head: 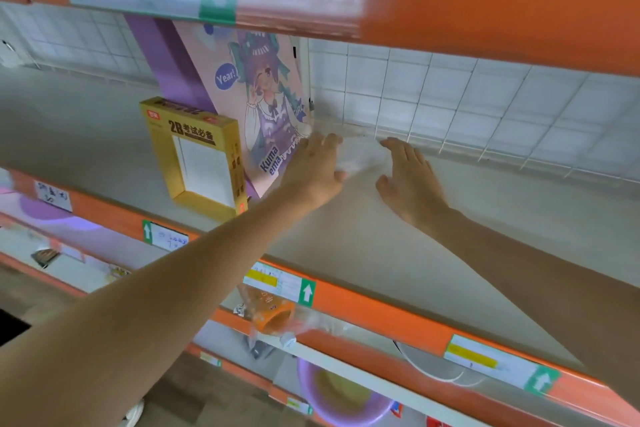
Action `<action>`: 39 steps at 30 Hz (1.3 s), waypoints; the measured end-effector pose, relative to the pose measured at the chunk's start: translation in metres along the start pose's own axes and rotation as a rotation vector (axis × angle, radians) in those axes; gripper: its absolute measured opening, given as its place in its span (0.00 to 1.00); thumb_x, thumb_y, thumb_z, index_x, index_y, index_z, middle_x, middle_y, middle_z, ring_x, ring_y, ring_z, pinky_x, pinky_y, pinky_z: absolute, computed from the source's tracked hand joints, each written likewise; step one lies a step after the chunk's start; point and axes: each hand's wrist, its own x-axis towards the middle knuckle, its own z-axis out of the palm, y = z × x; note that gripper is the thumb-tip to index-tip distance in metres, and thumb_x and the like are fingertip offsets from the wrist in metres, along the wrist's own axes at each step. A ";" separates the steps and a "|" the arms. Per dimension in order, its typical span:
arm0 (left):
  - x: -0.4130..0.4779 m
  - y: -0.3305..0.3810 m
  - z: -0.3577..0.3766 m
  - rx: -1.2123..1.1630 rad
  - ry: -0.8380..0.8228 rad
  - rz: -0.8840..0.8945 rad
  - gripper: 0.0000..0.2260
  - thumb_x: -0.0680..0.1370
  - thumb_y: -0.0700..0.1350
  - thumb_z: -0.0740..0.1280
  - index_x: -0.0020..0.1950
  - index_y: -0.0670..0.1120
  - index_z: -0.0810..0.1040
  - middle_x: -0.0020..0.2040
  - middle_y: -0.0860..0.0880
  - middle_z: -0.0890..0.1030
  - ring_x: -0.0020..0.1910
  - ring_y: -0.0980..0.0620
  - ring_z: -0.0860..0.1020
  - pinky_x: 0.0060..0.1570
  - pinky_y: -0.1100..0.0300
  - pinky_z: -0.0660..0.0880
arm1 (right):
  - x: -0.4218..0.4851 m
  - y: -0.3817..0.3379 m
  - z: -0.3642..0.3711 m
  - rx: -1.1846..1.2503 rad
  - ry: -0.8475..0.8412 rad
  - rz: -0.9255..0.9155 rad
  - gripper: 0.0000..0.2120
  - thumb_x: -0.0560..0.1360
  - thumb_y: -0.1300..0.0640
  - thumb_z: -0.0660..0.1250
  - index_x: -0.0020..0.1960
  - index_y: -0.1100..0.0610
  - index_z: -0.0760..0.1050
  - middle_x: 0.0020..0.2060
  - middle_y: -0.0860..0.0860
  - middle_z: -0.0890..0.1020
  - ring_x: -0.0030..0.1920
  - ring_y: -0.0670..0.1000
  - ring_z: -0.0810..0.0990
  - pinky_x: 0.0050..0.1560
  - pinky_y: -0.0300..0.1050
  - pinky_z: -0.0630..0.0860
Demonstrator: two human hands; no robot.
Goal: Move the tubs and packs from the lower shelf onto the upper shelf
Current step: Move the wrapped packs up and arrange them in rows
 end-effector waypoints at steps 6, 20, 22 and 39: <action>-0.056 -0.006 0.005 0.037 0.090 -0.033 0.23 0.79 0.47 0.66 0.72 0.45 0.66 0.67 0.43 0.69 0.68 0.44 0.66 0.62 0.56 0.62 | 0.018 -0.001 0.005 -0.144 -0.125 -0.180 0.33 0.76 0.65 0.58 0.79 0.50 0.55 0.79 0.48 0.57 0.77 0.52 0.55 0.75 0.48 0.52; -0.075 -0.023 0.010 -0.211 0.138 0.019 0.22 0.71 0.45 0.76 0.64 0.46 0.78 0.61 0.48 0.77 0.60 0.49 0.73 0.56 0.70 0.60 | -0.036 0.026 -0.010 -0.122 0.102 -0.189 0.17 0.73 0.46 0.72 0.59 0.52 0.81 0.51 0.50 0.77 0.54 0.54 0.74 0.58 0.44 0.64; -0.078 -0.021 0.011 -0.244 0.113 0.039 0.22 0.71 0.45 0.75 0.64 0.46 0.77 0.60 0.48 0.76 0.60 0.48 0.73 0.60 0.64 0.65 | -0.043 0.027 -0.008 -0.112 0.096 -0.162 0.16 0.74 0.47 0.71 0.59 0.52 0.80 0.62 0.52 0.74 0.63 0.56 0.71 0.64 0.47 0.62; -0.107 0.001 0.000 -0.330 -0.040 0.125 0.24 0.69 0.48 0.78 0.62 0.50 0.76 0.59 0.52 0.77 0.60 0.51 0.74 0.61 0.54 0.71 | -0.114 -0.006 -0.047 -0.116 -0.042 0.042 0.20 0.74 0.45 0.71 0.63 0.48 0.73 0.63 0.48 0.73 0.61 0.53 0.74 0.63 0.46 0.63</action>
